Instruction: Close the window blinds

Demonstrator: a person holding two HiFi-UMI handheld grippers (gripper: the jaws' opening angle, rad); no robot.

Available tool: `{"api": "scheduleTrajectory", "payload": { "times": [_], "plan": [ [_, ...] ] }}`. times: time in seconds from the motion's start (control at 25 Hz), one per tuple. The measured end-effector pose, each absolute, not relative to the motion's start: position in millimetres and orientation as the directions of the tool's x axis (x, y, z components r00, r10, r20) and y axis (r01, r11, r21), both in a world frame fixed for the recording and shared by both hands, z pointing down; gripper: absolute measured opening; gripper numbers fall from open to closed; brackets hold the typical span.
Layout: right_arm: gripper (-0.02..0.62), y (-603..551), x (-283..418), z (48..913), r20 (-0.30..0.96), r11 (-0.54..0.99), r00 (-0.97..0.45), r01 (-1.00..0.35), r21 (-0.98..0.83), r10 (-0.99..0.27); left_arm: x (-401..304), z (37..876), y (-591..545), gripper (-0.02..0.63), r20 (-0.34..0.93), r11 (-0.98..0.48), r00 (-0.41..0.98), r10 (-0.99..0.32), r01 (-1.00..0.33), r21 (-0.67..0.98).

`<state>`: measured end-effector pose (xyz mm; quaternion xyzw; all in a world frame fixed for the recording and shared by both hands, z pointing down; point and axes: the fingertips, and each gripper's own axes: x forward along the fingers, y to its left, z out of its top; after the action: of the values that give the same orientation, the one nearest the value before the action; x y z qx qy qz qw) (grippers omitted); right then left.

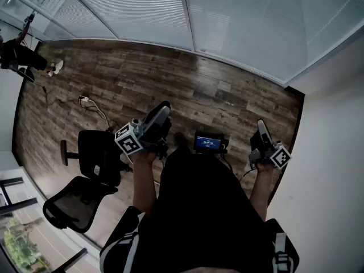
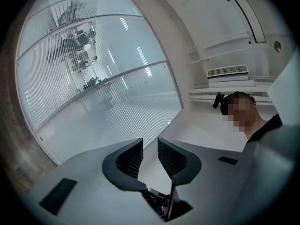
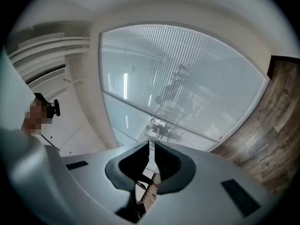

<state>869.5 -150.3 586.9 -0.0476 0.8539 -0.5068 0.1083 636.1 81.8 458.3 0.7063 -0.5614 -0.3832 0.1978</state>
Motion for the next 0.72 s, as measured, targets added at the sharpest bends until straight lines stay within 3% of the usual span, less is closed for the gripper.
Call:
{"api": "scheduleTrajectory", "payload": {
  "times": [0.44, 0.72],
  "plan": [
    [0.043, -137.4, 869.6, 587.2, -0.143, 0.484, -0.979, 0.055, -0.873, -0.147, 647.7, 462.9, 94.0, 0.107, -0.317, -0.276, 0.054, -0.947, -0.640, 0.717],
    [0.044, -139.4, 853.7, 617.6, -0.084, 0.437, -0.987, 0.014, -0.899, -0.140, 636.9, 473.6, 103.7, 0.107, -0.289, -0.234, 0.020, -0.957, -0.643, 0.729]
  ]
}}
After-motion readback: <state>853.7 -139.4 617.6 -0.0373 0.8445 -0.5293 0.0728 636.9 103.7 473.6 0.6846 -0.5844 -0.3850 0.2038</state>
